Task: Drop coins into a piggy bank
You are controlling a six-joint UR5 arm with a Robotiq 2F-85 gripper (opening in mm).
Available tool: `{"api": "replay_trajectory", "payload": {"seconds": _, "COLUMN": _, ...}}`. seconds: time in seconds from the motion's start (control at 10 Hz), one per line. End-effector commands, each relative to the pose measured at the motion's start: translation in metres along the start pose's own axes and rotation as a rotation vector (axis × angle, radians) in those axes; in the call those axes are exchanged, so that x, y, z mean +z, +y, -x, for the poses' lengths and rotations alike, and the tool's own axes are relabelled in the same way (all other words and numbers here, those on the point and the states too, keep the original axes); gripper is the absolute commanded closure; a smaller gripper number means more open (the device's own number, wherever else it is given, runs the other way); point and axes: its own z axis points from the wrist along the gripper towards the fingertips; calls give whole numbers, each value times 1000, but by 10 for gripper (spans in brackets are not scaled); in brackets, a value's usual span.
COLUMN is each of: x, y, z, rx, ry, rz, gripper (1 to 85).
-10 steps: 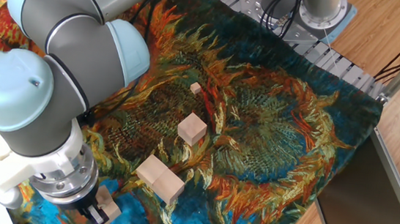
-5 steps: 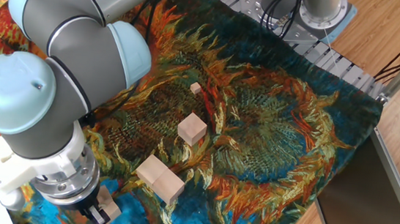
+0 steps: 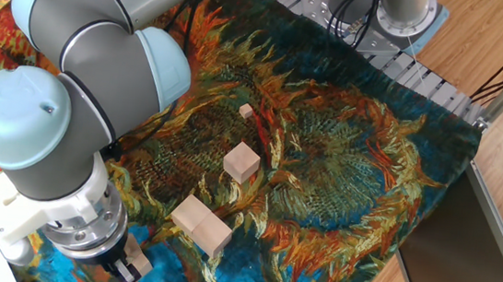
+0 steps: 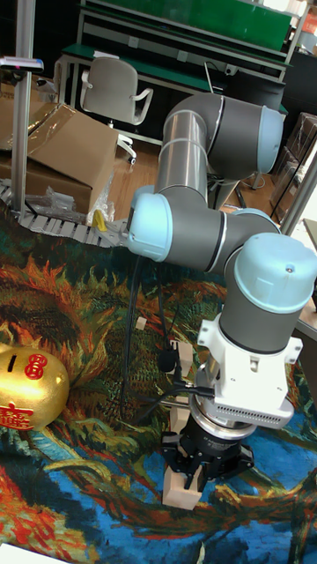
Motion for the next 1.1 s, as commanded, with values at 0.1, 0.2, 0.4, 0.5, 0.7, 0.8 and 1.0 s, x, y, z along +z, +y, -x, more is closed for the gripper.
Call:
{"api": "replay_trajectory", "payload": {"seconds": 0.1, "x": -5, "y": 2, "z": 0, "rx": -17, "ry": -4, "rz": -1, "gripper": 843}}
{"api": "replay_trajectory", "payload": {"seconds": 0.2, "x": -8, "y": 0, "z": 2, "rx": -31, "ry": -2, "rz": -16, "gripper": 843}}
{"api": "replay_trajectory", "payload": {"seconds": 0.4, "x": -22, "y": 6, "z": 3, "rx": -39, "ry": 9, "rz": -25, "gripper": 843}}
{"api": "replay_trajectory", "payload": {"seconds": 0.5, "x": -27, "y": 6, "z": 3, "rx": -52, "ry": 7, "rz": -37, "gripper": 843}}
{"api": "replay_trajectory", "payload": {"seconds": 0.7, "x": -30, "y": 6, "z": 2, "rx": -76, "ry": 5, "rz": -43, "gripper": 843}}
{"api": "replay_trajectory", "payload": {"seconds": 0.8, "x": -30, "y": 7, "z": 1, "rx": -85, "ry": 7, "rz": -40, "gripper": 843}}
{"api": "replay_trajectory", "payload": {"seconds": 1.0, "x": -30, "y": -1, "z": 1, "rx": -114, "ry": 11, "rz": -72, "gripper": 843}}
